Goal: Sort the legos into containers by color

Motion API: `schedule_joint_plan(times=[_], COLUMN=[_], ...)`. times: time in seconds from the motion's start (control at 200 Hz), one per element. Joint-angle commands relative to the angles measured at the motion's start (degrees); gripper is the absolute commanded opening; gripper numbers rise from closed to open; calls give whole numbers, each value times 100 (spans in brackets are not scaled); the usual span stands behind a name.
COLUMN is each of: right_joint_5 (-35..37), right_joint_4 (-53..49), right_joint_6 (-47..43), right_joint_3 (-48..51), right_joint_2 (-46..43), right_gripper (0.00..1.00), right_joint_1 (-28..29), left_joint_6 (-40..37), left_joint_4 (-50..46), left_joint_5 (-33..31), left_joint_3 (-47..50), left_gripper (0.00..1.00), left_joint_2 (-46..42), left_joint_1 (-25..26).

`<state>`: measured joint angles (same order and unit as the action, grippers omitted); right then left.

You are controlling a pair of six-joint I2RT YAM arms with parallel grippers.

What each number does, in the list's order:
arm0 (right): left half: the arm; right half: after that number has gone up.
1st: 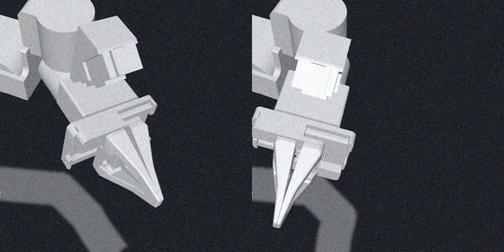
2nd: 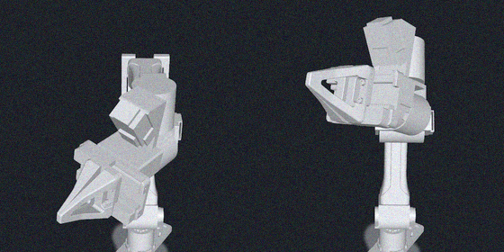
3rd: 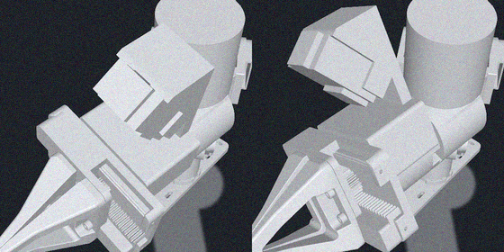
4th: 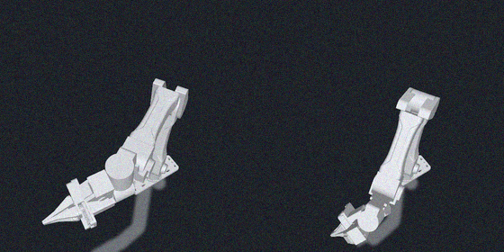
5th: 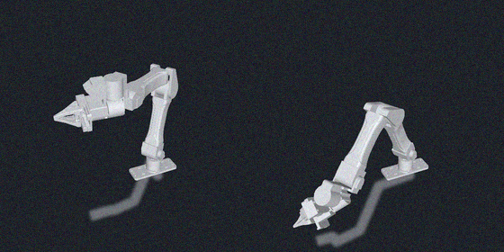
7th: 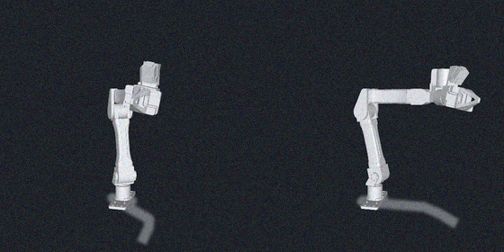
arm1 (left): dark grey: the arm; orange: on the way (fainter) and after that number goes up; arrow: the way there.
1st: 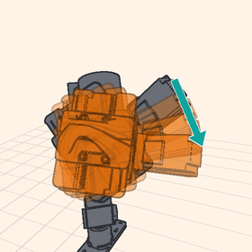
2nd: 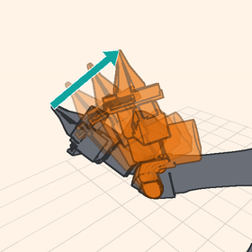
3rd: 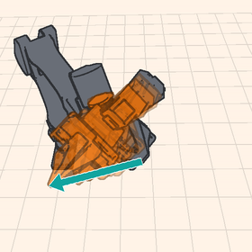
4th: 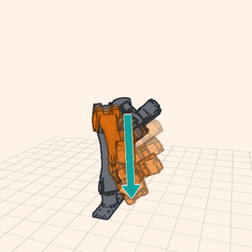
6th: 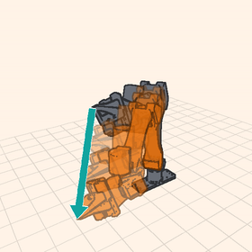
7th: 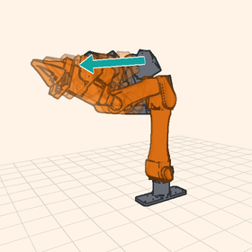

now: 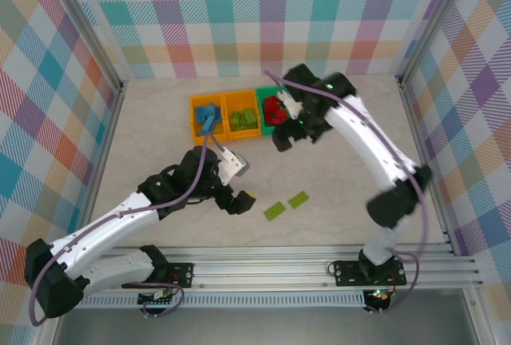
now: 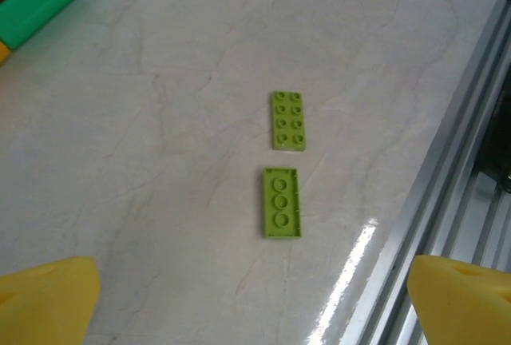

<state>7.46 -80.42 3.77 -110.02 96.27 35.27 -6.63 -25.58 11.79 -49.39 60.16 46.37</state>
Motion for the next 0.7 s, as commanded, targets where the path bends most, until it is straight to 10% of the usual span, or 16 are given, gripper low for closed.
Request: schedule_joint_plan(times=[0.0, 0.36, 0.695], right_joint_5=[-134, -1187, -849], right_joint_4=[742, 1809, 1594], right_joint_6=[449, 2403, 2585], right_joint_3=[1340, 4816, 5124], right_joint_2=[-1219, -4589, -5165], right_gripper=[100, 100, 100], right_joint_1=[-29, -37, -37], left_joint_6=[592, 2604, 2024], left_joint_4=[-141, -992, -971], left_joint_5=[-683, -1277, -1384], left_joint_3=[-270, -1813, -2205], left_gripper=[98, 94, 97], left_joint_2=[468, 3094, 4333], left_joint_1=[426, 1234, 1628])
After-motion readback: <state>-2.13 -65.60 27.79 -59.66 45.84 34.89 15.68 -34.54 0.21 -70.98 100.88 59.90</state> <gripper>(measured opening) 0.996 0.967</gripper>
